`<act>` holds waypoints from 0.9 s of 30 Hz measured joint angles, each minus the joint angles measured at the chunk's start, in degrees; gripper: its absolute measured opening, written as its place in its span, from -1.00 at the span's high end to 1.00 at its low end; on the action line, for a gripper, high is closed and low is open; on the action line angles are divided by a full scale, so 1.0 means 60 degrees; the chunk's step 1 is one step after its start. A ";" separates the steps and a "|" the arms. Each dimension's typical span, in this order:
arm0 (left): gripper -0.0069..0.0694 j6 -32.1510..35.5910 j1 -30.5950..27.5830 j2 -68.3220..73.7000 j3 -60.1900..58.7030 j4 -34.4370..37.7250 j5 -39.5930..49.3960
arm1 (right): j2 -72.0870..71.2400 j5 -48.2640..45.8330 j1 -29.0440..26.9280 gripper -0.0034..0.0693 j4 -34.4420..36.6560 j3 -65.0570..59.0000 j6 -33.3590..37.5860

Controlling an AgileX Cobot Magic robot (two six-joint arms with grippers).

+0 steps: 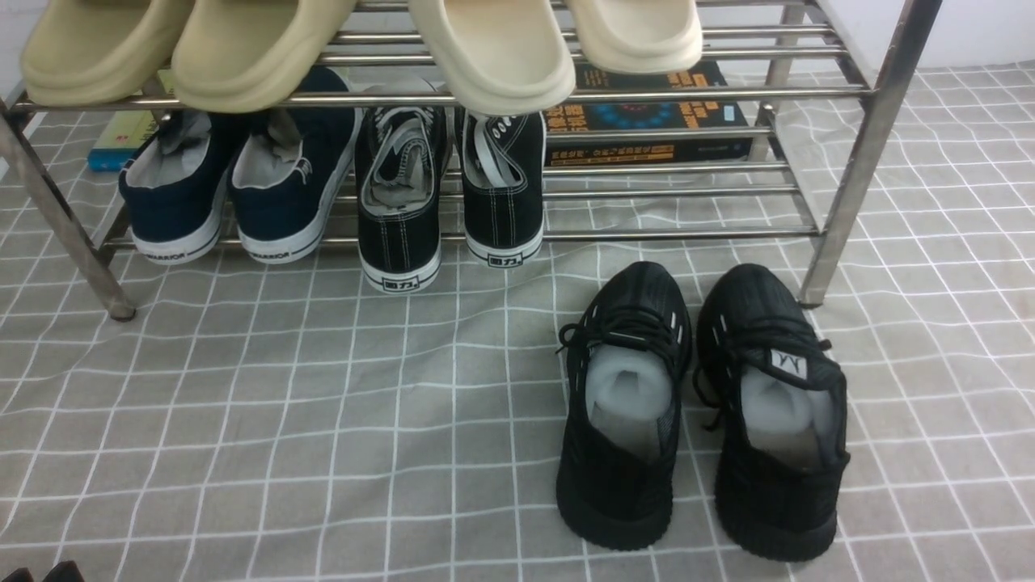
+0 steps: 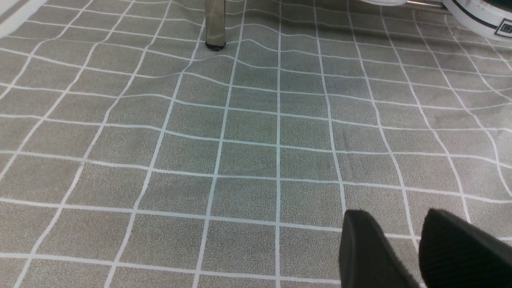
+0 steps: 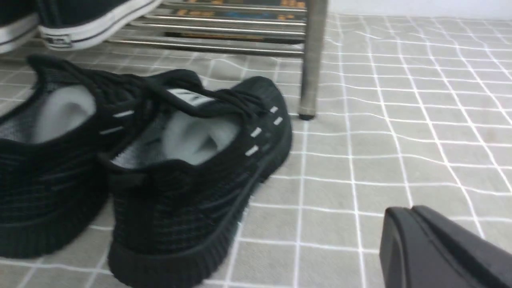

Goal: Take the shoes off the shelf with your hand from the grey coffee tablecloth.

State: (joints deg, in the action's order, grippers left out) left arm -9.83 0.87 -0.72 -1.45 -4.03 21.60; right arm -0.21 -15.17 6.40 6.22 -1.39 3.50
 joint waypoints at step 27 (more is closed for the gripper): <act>0.19 0.0000 0.0000 0.0000 0.0000 0.0000 0.0000 | -0.0067 -0.1202 -0.0829 0.80 -0.0810 0.0091 0.0000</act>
State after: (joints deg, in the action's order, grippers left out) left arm -9.83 0.87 -0.72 -1.45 -4.03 21.60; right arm -0.61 -22.38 1.43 1.36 -0.85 3.50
